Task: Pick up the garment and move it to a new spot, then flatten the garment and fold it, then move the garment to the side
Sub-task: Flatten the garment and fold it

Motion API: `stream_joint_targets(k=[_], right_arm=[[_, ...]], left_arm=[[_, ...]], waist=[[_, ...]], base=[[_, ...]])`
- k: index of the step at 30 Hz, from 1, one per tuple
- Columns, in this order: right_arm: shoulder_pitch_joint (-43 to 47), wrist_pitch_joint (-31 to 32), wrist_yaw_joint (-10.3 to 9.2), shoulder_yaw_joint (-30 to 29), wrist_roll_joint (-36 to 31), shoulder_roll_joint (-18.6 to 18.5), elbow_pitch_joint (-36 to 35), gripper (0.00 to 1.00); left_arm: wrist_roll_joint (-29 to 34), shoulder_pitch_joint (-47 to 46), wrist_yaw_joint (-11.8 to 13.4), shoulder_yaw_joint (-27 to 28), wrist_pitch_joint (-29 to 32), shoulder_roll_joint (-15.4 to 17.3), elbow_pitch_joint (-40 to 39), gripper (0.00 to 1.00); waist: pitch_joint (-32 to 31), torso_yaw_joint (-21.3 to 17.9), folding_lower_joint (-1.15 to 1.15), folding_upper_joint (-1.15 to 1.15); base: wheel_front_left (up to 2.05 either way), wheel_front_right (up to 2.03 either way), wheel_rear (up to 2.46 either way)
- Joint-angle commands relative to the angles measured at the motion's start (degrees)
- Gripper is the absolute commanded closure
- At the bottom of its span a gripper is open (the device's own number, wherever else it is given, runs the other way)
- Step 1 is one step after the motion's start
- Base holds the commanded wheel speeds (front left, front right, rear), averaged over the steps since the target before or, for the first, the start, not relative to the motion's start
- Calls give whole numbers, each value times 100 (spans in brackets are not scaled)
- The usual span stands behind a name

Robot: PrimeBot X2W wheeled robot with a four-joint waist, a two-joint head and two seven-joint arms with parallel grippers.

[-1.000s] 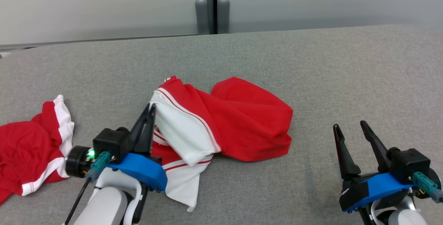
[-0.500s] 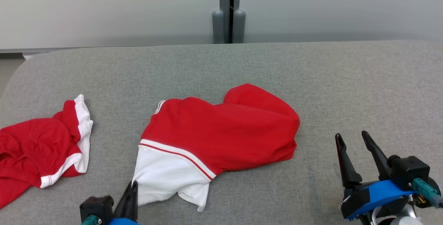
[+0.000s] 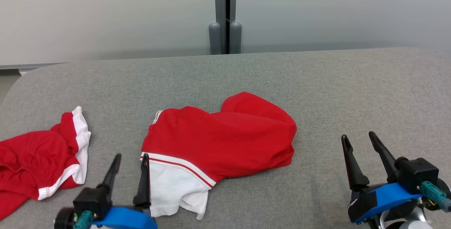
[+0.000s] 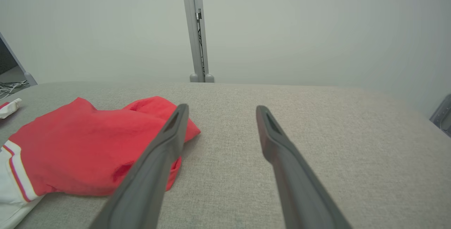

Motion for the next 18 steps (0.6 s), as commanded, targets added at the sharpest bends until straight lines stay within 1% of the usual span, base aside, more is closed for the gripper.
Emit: stream_joint_targets(k=[1,8,13,18], right_arm=[[64,-8,1,-16,-28,-2,-34,0],[109,77,1,-76,-99,-2,-199,0],[115,119,1,-83,-98,-2,-257,0],[146,129,1,-98,-65,-2,-287,0]], left_arm=[[57,-134,-26,51,-58,46,-37,0],[466,-515,-86,224,-244,269,-222,0],[505,-401,-62,297,-265,351,-162,0],[432,-333,-59,299,-268,340,-143,0]], waist=[[-5,-9,1,0],[-35,-42,1,0],[-42,-77,1,0],[-33,-62,1,0]], base=[[0,0,0],[0,0,0],[0,0,0],[0,0,0]])
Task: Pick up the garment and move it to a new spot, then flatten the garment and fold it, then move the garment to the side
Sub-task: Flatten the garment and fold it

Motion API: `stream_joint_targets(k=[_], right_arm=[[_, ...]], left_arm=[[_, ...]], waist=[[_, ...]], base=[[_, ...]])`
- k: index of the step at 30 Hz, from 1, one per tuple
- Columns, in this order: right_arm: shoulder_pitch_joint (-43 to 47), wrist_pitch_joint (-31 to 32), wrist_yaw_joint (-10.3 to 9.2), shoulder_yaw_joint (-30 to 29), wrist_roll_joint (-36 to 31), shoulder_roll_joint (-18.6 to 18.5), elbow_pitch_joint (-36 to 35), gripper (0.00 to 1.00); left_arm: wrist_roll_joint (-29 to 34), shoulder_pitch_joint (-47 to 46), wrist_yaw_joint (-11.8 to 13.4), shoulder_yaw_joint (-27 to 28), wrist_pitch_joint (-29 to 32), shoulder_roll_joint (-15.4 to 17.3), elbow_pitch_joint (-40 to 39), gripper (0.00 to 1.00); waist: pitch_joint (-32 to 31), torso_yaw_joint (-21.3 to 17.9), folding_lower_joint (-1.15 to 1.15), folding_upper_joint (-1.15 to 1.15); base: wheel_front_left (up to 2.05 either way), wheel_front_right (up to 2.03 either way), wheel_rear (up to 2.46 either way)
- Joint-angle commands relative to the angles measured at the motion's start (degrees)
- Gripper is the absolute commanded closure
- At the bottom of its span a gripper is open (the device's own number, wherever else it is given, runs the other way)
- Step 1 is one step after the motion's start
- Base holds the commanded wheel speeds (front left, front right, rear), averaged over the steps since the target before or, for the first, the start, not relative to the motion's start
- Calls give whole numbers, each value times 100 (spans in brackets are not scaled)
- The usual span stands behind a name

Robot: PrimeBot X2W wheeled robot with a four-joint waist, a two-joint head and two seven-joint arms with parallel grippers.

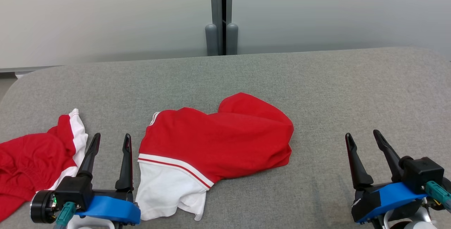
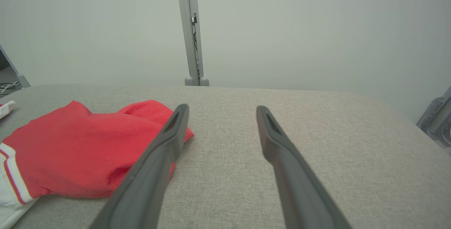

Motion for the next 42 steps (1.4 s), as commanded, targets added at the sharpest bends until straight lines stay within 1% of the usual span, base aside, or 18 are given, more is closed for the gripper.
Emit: stream_joint_targets(k=[1,8,12,15,21,28,29,30,31,32,36,42], right_arm=[[73,-4,1,-14,15,-2,-14,0],[-77,41,1,-48,-83,-8,106,0],[-236,88,1,16,-87,-91,405,0],[-423,88,1,165,-31,-153,773,0],[-822,-16,1,444,93,-172,1772,0],[-1285,-244,1,659,285,-175,2753,0],[-1331,-254,1,688,317,-179,2860,7],[-1375,-230,1,735,359,-192,2978,57],[-1409,-236,1,783,418,-192,3062,75],[-1438,-243,1,833,467,-196,3139,100],[-1509,-449,-2,895,677,-252,3143,100],[-1319,-727,0,725,840,-335,2724,100]], left_arm=[[-18,2,10,1,-19,9,16,0],[-60,-101,-9,-28,4,-7,22,0],[-27,-281,-44,-78,25,-45,-24,0],[7,-432,-72,-119,17,-77,-41,0],[10,-689,-169,-101,-19,-179,9,0],[75,-832,-234,-71,-40,-323,83,0],[88,-840,-234,-62,-42,-336,92,0],[91,-847,-244,-51,-44,-351,100,0],[95,-851,-256,-40,-42,-365,106,0],[113,-850,-260,-27,-41,-378,108,0],[162,-770,-255,62,-42,-412,93,0],[237,-645,-287,167,-43,-448,75,0]], waist=[[3,11,0,-1],[85,86,0,-1],[290,247,0,-1],[500,389,0,-1],[831,678,0,-1],[981,860,0,-1],[988,866,0,-1],[995,872,0,-1],[996,875,0,-1],[993,873,0,-1],[942,809,0,-1],[792,581,0,-1]], base=[[0,0,0],[0,0,0],[0,0,0],[0,0,0],[0,0,0],[0,0,0],[0,0,0],[0,0,0],[0,0,0],[0,0,0],[0,0,0],[0,0,0]])
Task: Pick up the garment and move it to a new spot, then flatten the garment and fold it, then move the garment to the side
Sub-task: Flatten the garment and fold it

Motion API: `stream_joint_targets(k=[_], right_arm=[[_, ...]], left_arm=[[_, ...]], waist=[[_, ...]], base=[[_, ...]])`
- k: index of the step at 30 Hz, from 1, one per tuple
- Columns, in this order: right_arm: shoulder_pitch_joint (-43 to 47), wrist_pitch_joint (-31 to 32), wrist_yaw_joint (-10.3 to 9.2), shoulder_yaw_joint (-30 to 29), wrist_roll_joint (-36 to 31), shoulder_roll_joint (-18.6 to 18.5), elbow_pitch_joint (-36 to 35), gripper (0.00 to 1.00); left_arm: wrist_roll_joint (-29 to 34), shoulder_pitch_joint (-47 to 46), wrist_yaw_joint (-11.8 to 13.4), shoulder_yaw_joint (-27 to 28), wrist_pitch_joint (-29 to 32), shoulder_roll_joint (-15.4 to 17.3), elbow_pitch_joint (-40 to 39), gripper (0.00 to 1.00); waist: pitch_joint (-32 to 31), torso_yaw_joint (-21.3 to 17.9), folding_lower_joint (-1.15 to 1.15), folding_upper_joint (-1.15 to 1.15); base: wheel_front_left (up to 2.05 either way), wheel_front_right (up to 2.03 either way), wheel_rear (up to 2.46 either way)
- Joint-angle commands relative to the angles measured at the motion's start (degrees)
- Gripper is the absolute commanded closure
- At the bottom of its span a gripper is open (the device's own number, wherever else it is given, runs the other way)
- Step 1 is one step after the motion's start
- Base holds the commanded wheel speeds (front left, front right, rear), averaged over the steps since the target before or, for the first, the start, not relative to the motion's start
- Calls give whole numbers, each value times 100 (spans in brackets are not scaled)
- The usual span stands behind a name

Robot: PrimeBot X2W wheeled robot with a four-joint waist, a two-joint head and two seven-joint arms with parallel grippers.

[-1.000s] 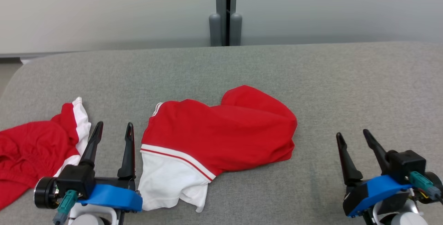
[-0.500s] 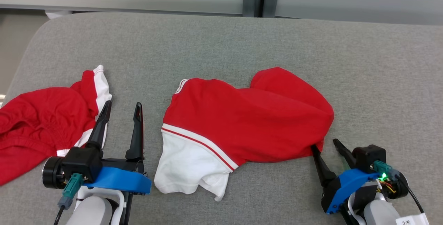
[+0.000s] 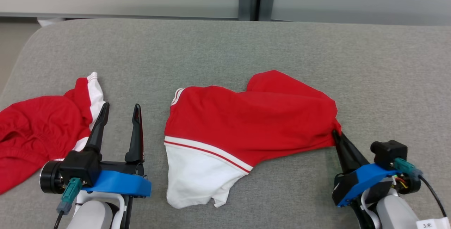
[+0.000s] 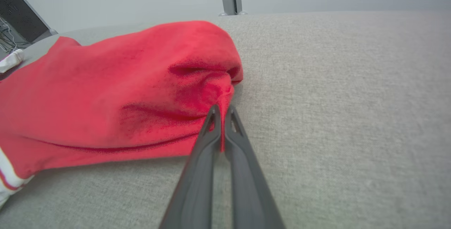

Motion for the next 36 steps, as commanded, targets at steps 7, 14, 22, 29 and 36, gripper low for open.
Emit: stream_joint_targets(k=[7,14,22,29,36], right_arm=[[562,-51,-1,-694,40,25,-1129,100],[1111,104,-1,-1376,-380,258,-2815,100],[942,591,-1,-421,-569,290,-2879,100],[277,589,-1,413,-373,286,-1679,100],[-213,225,-1,859,-248,286,-765,0]], left_arm=[[80,167,-54,86,-26,-2,-8,0],[88,197,-83,56,-26,-13,-12,0],[73,58,-135,-29,-26,-82,43,0],[92,-88,-175,-59,-26,-166,105,0],[118,-126,-190,11,-27,-252,175,0]], waist=[[-253,-386,0,-1],[-310,-471,0,-1],[-225,-284,0,-1],[-2,-41,0,-1],[93,21,0,-1]], base=[[0,0,0],[0,0,0],[0,0,0],[0,0,0],[0,0,0]])
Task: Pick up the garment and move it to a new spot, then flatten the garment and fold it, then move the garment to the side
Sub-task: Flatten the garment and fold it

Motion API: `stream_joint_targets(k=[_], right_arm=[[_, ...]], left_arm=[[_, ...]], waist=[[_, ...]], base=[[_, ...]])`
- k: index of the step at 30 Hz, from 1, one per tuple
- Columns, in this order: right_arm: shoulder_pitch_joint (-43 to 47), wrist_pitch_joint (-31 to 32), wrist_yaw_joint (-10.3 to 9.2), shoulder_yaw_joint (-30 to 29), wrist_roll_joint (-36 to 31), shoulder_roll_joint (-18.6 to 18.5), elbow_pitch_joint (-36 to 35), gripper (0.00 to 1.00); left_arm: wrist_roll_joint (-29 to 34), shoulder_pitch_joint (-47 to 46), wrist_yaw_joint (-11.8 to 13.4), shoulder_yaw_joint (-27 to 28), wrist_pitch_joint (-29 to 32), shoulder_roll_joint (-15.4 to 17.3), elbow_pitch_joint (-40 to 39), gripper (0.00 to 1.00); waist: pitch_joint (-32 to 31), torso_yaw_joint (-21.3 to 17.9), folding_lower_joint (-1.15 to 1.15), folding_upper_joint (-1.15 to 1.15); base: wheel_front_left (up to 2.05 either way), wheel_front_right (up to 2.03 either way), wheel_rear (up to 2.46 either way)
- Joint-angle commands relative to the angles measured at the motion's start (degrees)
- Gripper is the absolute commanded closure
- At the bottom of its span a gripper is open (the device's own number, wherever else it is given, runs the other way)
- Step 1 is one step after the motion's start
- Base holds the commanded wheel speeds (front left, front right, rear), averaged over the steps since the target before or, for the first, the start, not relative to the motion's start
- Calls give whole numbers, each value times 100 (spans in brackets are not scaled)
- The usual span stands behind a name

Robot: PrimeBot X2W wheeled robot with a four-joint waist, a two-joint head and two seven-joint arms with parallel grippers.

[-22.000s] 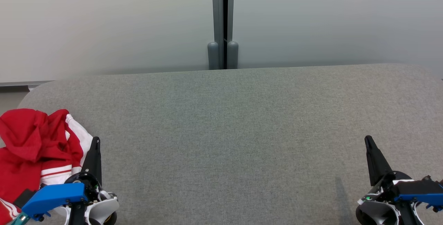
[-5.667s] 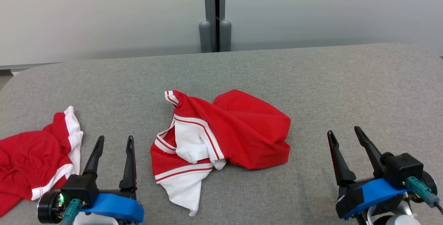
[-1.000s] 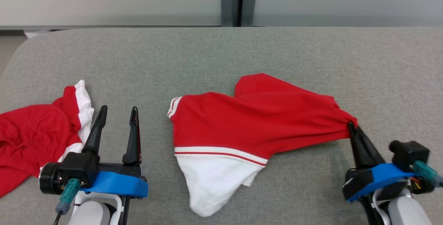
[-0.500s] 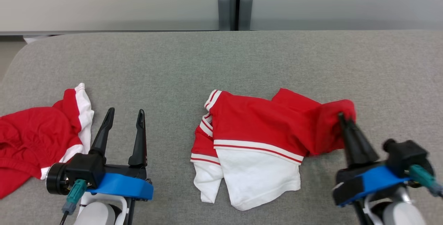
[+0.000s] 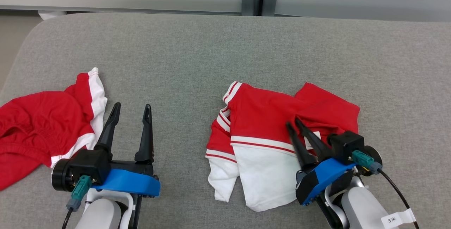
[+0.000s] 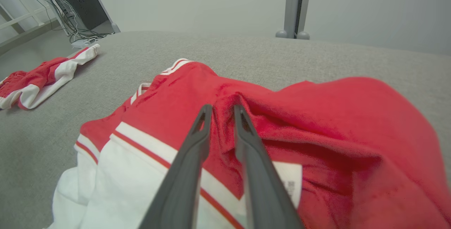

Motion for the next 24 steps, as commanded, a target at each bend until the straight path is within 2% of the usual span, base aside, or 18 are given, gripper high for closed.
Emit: stream_joint_targets(k=[1,5,9,18,24], right_arm=[[-126,-160,1,102,67,-6,24,0],[-77,-408,0,239,145,-128,-268,0],[125,-495,1,134,188,-267,-808,0],[858,-253,1,-1218,-76,-313,-1732,0],[1319,-75,1,-1618,-207,-236,-1989,0]], left_arm=[[29,-43,-5,51,-27,-20,29,0],[56,64,4,105,-26,-17,64,0],[79,141,24,159,-26,22,93,0],[106,358,116,177,-5,117,129,0],[90,484,166,158,67,178,88,0]], waist=[[-14,-28,0,0],[-85,-141,0,0],[-191,-283,0,0],[-474,-542,0,0],[-574,-641,0,0]], base=[[0,0,0],[0,0,0],[0,0,0],[0,0,0],[0,0,0]])
